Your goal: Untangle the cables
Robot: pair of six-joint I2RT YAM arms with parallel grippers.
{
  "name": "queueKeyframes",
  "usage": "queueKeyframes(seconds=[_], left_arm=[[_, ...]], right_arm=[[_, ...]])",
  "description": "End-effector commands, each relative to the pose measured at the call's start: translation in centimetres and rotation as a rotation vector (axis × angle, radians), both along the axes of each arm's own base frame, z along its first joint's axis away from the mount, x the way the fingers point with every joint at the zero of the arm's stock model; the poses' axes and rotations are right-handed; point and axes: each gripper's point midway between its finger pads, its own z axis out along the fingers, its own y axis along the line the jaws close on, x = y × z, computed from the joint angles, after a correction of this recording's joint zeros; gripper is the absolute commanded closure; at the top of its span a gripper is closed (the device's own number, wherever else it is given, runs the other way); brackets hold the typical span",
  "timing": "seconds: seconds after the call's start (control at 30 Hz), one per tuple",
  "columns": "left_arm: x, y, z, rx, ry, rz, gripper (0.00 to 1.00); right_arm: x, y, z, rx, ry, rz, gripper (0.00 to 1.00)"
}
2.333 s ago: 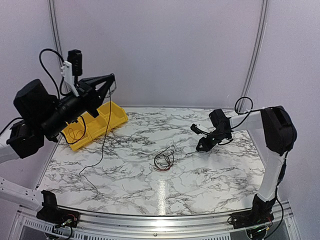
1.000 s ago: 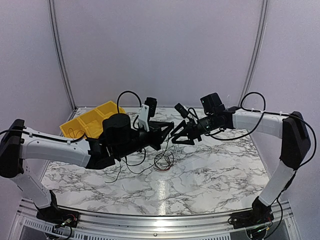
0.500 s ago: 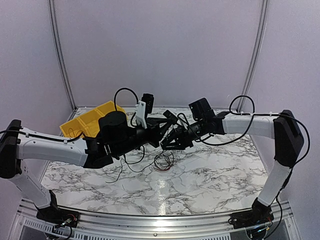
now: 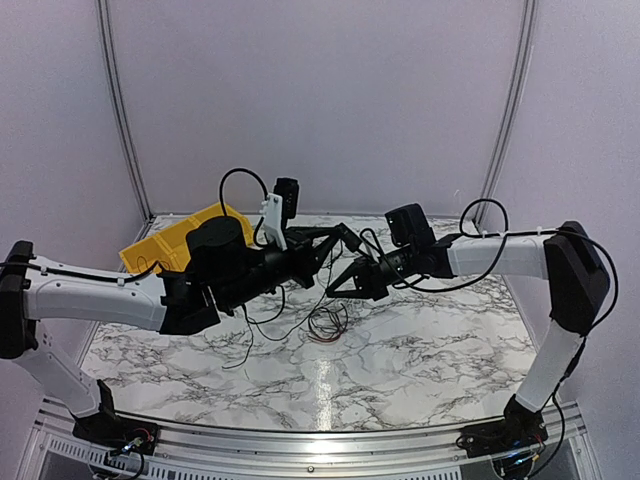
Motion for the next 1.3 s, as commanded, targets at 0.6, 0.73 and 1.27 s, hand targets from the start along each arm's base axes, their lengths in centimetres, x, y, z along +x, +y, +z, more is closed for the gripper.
queueKeyframes(seconds=[0.6,0.73,1.27], left_arm=[[-0.3,1.0,2.1,-0.058,-0.034,0.018,1.0],[-0.2,0.9,1.9,-0.056,-0.033,0.017,1.0],[-0.2,0.4,1.6,-0.057,-0.021,0.003,1.0]], right_arm=[[-1.3,0.4,5.3,0.078,-0.088,0.042,0.41],[-1.1,0.9,5.6,0.091,-0.051,0.041,0.43],[0.3,1.7,6.2,0.121,-0.012,-0.017,0.76]])
